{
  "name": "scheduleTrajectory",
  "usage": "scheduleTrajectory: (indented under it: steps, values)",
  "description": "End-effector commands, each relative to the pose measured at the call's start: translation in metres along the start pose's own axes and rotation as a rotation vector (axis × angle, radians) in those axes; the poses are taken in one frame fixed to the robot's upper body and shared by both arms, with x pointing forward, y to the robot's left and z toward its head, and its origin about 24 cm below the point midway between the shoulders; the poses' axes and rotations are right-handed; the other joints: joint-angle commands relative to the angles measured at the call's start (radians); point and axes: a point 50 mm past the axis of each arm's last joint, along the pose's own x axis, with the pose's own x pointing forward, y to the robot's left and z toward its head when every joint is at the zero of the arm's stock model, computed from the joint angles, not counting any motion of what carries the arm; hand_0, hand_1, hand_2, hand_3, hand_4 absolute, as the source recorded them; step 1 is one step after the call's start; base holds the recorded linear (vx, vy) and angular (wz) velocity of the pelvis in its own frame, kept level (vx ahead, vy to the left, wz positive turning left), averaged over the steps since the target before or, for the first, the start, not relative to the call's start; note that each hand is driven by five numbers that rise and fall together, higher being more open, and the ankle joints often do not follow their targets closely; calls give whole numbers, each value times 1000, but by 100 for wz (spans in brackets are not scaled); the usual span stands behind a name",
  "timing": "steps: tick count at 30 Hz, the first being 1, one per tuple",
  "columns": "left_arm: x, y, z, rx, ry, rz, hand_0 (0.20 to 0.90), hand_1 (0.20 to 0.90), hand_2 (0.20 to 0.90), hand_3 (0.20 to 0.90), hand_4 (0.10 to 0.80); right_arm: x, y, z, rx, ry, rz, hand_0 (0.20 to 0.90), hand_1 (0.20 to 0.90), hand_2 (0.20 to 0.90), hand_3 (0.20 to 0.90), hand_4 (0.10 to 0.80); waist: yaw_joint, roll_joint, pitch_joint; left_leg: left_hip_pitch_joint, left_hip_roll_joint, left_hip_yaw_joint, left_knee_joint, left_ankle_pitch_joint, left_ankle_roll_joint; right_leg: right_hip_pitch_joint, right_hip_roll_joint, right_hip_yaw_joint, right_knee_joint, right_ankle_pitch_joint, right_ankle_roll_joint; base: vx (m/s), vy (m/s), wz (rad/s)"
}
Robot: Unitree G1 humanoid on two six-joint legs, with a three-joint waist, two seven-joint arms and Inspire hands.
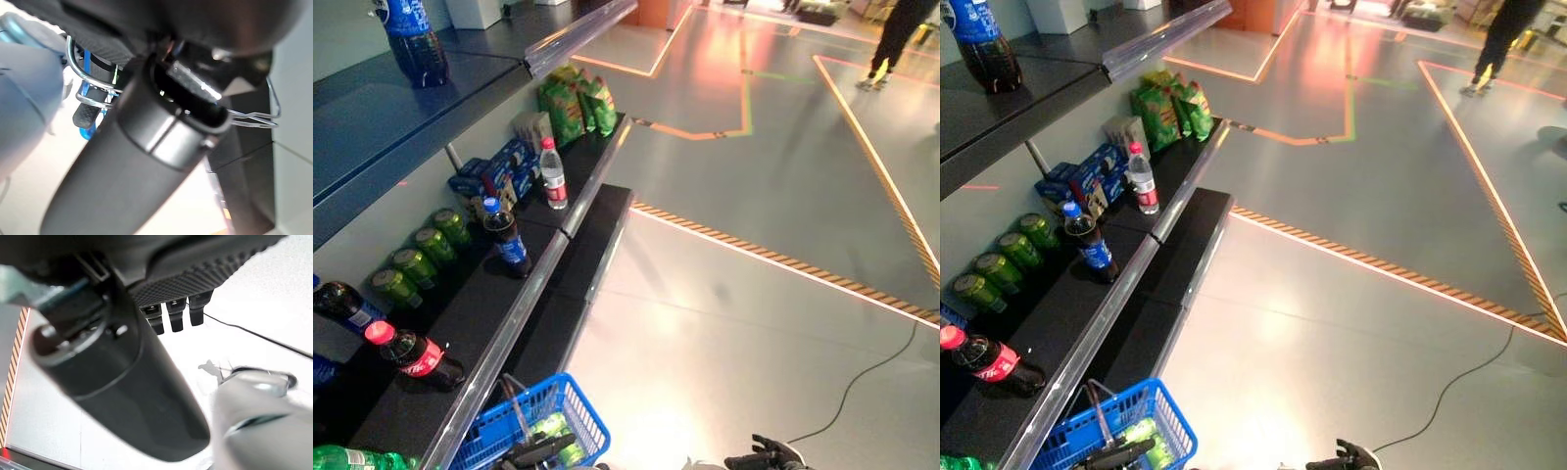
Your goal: Pick up the drink and place into the basket.
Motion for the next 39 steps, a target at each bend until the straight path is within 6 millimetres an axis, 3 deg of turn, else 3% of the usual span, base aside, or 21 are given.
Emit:
scheduleTrajectory:
  steps: [1, 2, 5, 8, 11, 14, 15, 19, 21, 26, 28, 30, 35, 39]
  values:
    - [5, -18, 47, 18, -187, -104, 300, 300, 300, 200, 100, -7, -31, -13, 55, 19, -90, 900, 900, 900, 900, 800, -37, -22, -27, -77, -154, 23, 128, -46, 42, -38, -87, 64, -133, 307, 12, 299, -194, 62]
    - [5, -17, 47, 24, -180, -101, 300, 300, 300, 200, 100, -8, -32, -15, 64, 20, -95, 900, 900, 900, 900, 800, -55, -22, -25, -61, -157, 0, 134, -69, 42, -70, -106, 101, -187, 343, 21, 313, -210, 120]
    - [5, -14, 46, 22, -170, -80, 300, 300, 300, 200, 100, -7, -33, -14, 79, 26, -104, 900, 900, 900, 900, 800, -88, -15, -19, -30, -158, -62, 166, -119, 42, -132, -105, 159, -239, 373, 28, 357, -229, 119]
    - [4, -10, 40, 10, -162, -59, 300, 300, 300, 200, 100, -7, -32, -12, 63, 37, -102, 900, 900, 900, 900, 800, -81, -24, -29, -23, -160, -89, 188, -139, 33, -90, -88, 141, -250, 362, 33, 296, -230, 66]
    - [3, -7, 32, -23, -164, -60, 300, 300, 300, 200, 100, -3, -26, -2, -1, 35, -68, 900, 900, 900, 900, 800, -62, -43, -50, -33, -144, -86, 259, -155, 12, -44, -47, 108, -217, 306, 11, 292, -247, 72]
    - [4, -13, 27, -55, -185, -90, 300, 300, 300, 200, 100, -2, -26, 4, -45, 35, -55, 900, 900, 900, 900, 800, -31, -52, -54, -100, -118, -71, 381, -73, -32, 8, -22, 55, -230, 271, -21, 197, -210, 57]
    - [4, -14, 27, -53, -185, -97, 300, 300, 300, 200, 100, -2, -26, 4, -45, 35, -57, 900, 900, 900, 900, 800, -28, -55, -53, -108, -116, -66, 396, -72, -34, 12, -23, 46, -231, 268, -24, 172, -223, 53]
    - [6, -23, 24, -18, -169, -157, 300, 300, 300, 200, 100, -3, -25, 2, -23, 39, -83, 900, 900, 900, 900, 800, 4, -67, -44, -157, -77, 2, 445, -69, -40, 48, -32, -42, -251, 252, -44, 104, -185, 78]
    - [5, -25, 21, 0, -154, -170, 300, 300, 300, 200, 100, -4, -27, -2, 0, 47, -96, 900, 900, 900, 900, 800, 11, -63, -40, -164, -38, 69, 393, -63, -50, 71, -33, -103, -283, 249, -46, 60, -153, 114]
    - [5, -23, 19, -14, -146, -143, 300, 300, 300, 200, 100, -5, -29, -10, -18, 76, -100, 900, 900, 900, 900, 800, 13, -39, -54, -127, 23, 208, 177, -22, -79, 90, -34, -215, -341, 259, -32, -29, -7, 110]
    - [5, -22, 17, 29, -126, -142, 300, 300, 300, 200, 100, -7, -30, -17, 27, 81, -111, 900, 900, 900, 900, 800, 3, -35, -66, -117, 96, 300, 189, 13, -126, 107, -43, -278, -357, 248, -27, -129, 22, 123]
    - [6, -23, 20, 44, -126, -145, 300, 300, 300, 200, 100, -8, -31, -19, 47, 71, -112, 900, 900, 900, 900, 800, -7, -39, -64, -116, 138, 358, 238, 47, -149, 105, -61, -336, -360, 256, -29, -210, 70, 159]
    - [6, -24, 21, 32, -138, -155, 300, 300, 300, 200, 100, -9, -33, -21, 30, 64, -113, 900, 900, 900, 900, 800, -30, -15, -75, -32, 155, 428, 107, 86, -159, 93, -92, -411, -357, 296, -4, -183, 265, 160]
    - [5, -21, 24, 20, -143, -148, 300, 300, 300, 200, 100, -8, -31, -19, 21, 61, -109, 900, 900, 900, 900, 800, -29, 1, -80, 21, 109, 424, 6, 44, -138, 79, -148, -426, -322, 331, 49, -116, 348, 106]
